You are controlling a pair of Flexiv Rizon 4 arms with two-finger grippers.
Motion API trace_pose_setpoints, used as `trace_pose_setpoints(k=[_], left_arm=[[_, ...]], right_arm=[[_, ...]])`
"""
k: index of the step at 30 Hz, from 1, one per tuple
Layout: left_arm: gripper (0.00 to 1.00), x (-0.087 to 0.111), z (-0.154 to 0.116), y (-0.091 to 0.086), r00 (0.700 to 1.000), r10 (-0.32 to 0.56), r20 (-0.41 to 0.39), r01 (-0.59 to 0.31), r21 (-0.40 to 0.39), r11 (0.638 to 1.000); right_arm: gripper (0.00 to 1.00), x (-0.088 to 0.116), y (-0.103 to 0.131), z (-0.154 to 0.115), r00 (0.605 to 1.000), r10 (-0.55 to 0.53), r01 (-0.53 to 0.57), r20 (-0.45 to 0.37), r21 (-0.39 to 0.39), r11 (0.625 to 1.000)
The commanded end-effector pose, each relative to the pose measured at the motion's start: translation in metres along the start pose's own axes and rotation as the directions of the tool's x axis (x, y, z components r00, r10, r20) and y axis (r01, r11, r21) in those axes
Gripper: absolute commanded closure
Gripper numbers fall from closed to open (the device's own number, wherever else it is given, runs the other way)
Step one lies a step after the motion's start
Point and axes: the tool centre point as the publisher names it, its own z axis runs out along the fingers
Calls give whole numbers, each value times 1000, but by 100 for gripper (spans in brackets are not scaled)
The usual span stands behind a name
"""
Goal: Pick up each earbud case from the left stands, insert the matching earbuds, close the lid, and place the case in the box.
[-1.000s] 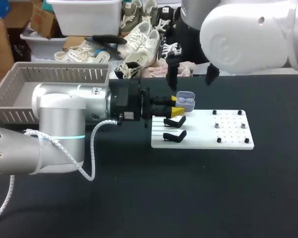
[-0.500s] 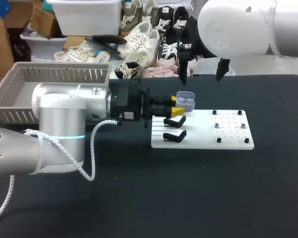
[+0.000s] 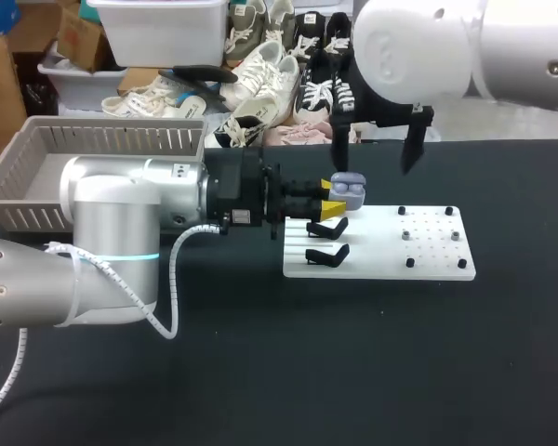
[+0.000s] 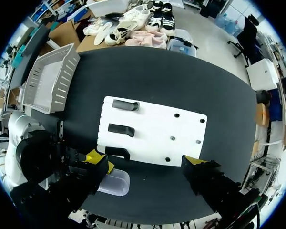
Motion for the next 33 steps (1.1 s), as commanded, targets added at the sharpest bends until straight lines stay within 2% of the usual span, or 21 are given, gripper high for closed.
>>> trace_pose_setpoints(k=[1,6,11,17,21,25,26,28,29,33], left_arm=[[100,0,0,0,1000,1,1,-1,-2,1000],[100,0,0,0,1000,1,1,-1,-2,1000],[100,-2,-5,2,1000,-6,0,6,-25,1000],[100,-7,-38,15,999,-25,-22,22,-119,993],[100,-11,-73,32,998,-12,-60,-2,-221,975],[100,-4,-108,55,997,-53,-48,33,-351,936],[100,1,-120,64,997,-66,-50,40,-404,914],[100,6,-135,75,994,-60,-90,11,-463,886],[100,9,-148,83,990,-62,-125,-11,-508,861],[100,16,-187,105,979,-92,-180,-44,-634,772]], right_arm=[[0,23,-2,-4,999,5,-5,36,-13,1000],[0,33,-8,-16,995,45,-44,92,-4,999],[0,46,-18,-49,978,57,-58,203,0,998],[0,58,-17,-63,970,-102,108,220,-17,994],[0,58,-17,-63,970,-102,108,220,-17,994],[0,58,-17,-63,970,-102,108,220,-17,994],[0,58,-17,-63,970,-102,108,220,-17,994],[0,58,-17,-63,970,-102,108,220,-17,994],[0,58,-17,-63,970,-102,108,220,-17,994],[0,58,-17,-63,970,-102,108,220,-17,994]])
